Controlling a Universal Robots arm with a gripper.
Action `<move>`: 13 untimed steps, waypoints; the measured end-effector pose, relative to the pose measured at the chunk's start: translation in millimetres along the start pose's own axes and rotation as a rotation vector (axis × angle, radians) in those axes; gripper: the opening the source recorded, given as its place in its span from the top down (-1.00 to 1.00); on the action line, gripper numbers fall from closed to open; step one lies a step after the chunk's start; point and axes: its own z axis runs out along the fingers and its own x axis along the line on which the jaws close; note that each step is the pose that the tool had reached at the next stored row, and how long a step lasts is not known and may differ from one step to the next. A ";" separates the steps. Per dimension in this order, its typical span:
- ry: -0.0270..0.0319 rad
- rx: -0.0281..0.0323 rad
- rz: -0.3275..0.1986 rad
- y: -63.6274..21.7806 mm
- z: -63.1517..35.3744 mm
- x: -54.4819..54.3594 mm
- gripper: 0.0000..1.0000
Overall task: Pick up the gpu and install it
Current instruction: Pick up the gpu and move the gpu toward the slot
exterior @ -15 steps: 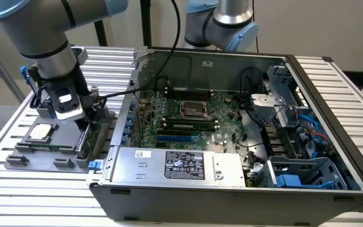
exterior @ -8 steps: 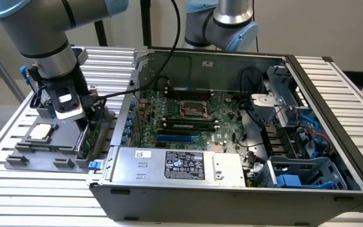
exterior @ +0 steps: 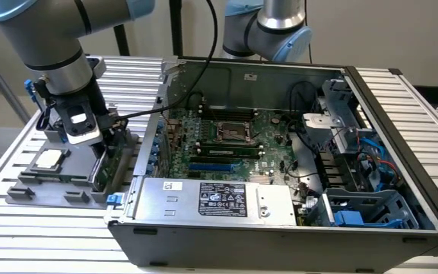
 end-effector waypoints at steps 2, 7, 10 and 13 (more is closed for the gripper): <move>0.0000 -0.0001 0.000 0.0 0.0 0.0 1.00; 0.0004 -0.0014 -0.020 0.0 0.1 0.3 1.00; 0.0016 -0.0034 -0.055 0.0 0.0 0.8 1.00; 0.0027 -0.0052 -0.088 0.0 0.0 1.0 1.00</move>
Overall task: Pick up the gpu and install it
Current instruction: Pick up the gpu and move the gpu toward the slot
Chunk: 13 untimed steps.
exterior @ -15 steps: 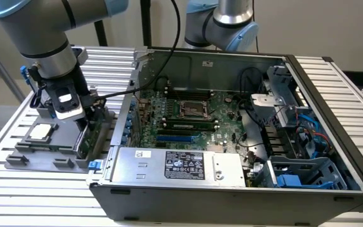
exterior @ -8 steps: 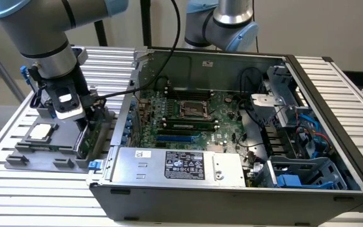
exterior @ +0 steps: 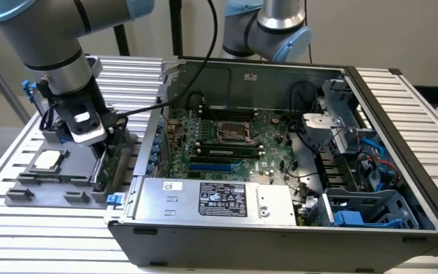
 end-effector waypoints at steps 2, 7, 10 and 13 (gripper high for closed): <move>0.0004 -0.0006 -0.013 -0.1 0.0 -0.1 1.00; 0.0005 -0.0008 -0.014 -0.1 0.0 -0.1 1.00; 0.0005 -0.0008 -0.014 -0.1 0.0 -0.1 1.00; 0.0002 -0.0003 -0.005 -0.1 0.0 -0.1 1.00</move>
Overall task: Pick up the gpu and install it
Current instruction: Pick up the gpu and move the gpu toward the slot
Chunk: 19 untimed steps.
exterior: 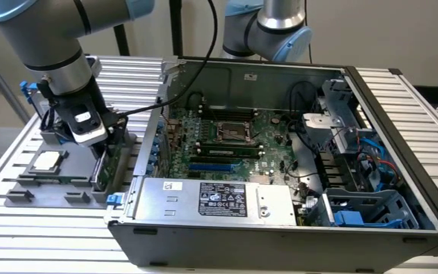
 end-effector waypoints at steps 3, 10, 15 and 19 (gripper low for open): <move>-0.0005 0.0011 0.019 0.0 0.0 0.0 1.00; -0.0009 0.0015 0.027 0.1 -0.7 -0.1 1.00; -0.0008 0.0016 0.027 0.3 -6.8 -0.4 1.00; -0.0007 0.0017 0.027 0.5 -15.8 -0.9 1.00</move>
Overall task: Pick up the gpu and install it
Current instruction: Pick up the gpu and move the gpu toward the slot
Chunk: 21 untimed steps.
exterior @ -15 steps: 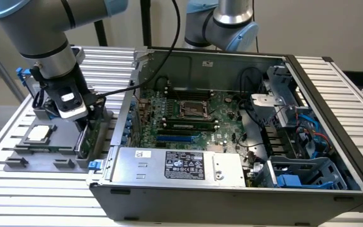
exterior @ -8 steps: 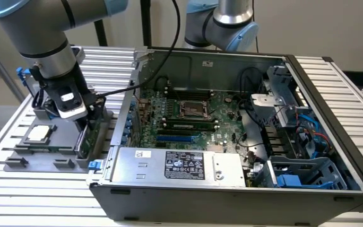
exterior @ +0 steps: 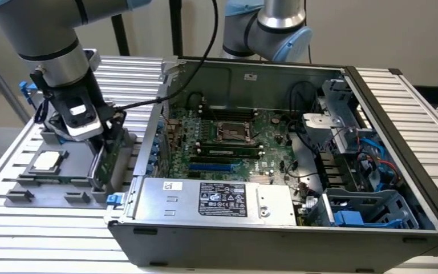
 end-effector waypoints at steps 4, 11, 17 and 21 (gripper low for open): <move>-0.0001 -0.0001 0.000 0.5 -15.6 -0.9 1.00; -0.0001 -0.0002 0.000 1.3 -47.3 -3.0 1.00; 0.0037 0.0000 0.000 1.8 -73.9 -14.8 1.00; 0.0071 0.0000 0.000 2.4 -91.2 -30.1 1.00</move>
